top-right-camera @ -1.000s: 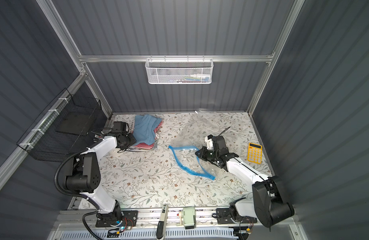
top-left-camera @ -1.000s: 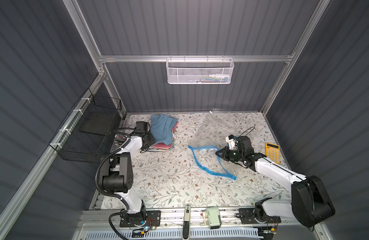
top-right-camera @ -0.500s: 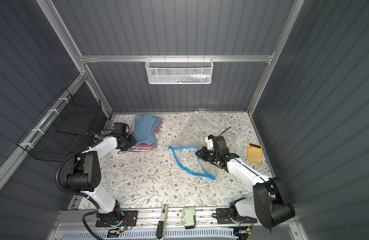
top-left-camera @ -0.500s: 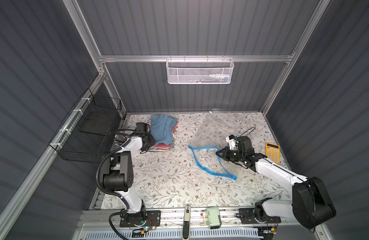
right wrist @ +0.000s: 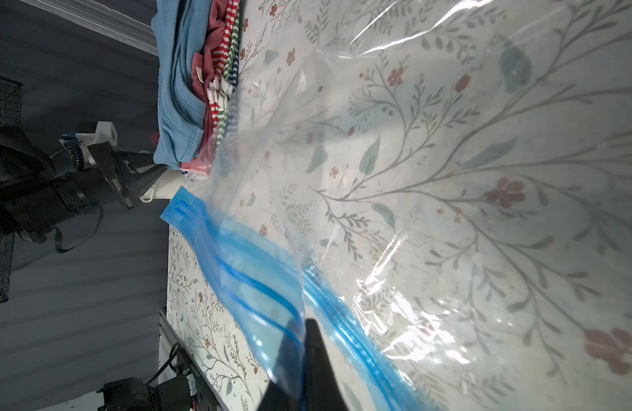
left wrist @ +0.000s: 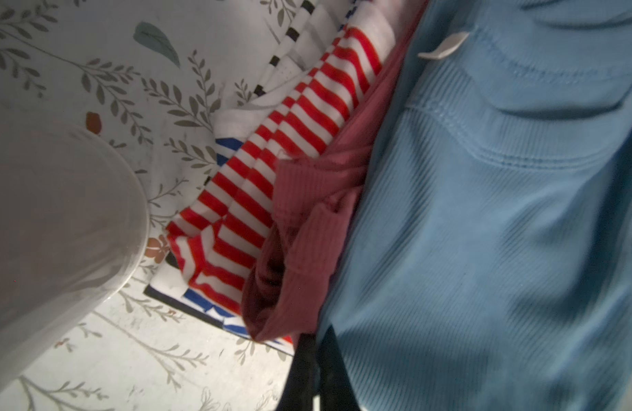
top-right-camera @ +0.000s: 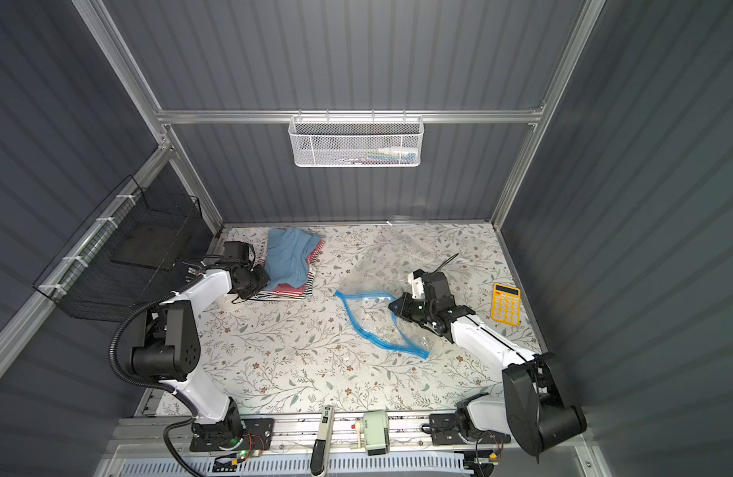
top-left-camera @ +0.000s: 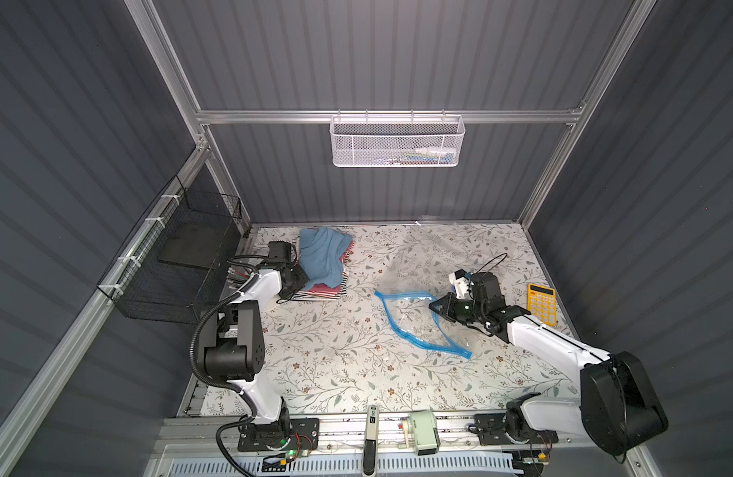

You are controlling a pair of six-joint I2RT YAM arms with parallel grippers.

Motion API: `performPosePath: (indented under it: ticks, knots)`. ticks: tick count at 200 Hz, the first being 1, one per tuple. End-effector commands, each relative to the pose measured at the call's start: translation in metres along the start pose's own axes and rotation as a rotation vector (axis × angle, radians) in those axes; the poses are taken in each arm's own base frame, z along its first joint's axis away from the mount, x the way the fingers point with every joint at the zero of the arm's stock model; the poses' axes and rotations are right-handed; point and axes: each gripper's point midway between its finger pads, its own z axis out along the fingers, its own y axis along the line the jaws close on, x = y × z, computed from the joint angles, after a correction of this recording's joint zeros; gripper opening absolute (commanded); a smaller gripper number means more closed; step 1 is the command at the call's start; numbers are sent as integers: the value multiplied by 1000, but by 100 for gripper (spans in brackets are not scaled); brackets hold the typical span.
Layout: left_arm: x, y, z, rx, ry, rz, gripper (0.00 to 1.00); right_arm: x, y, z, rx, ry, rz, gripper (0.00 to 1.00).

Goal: Take the tank top out of the vacuum bag
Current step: Adjust the tank top.

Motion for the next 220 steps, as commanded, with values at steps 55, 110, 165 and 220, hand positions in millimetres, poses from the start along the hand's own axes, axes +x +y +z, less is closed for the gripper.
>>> performPosePath:
  ticks: [55, 110, 165, 220]
  knots:
    - [-4, -10, -17, 32, 16, -9, 17, 1, 1, -1, -13, -4, -4, 0]
    - [5, -9, -14, 40, 54, -28, 27, 0, 0, -1, -7, -7, -7, 0]
    - [23, -1, -8, 51, 80, -73, 28, 2, -2, 3, -15, 7, 3, 0]
    - [19, -5, -6, 65, 67, -62, 5, 2, -3, 3, -9, 4, 2, 0]
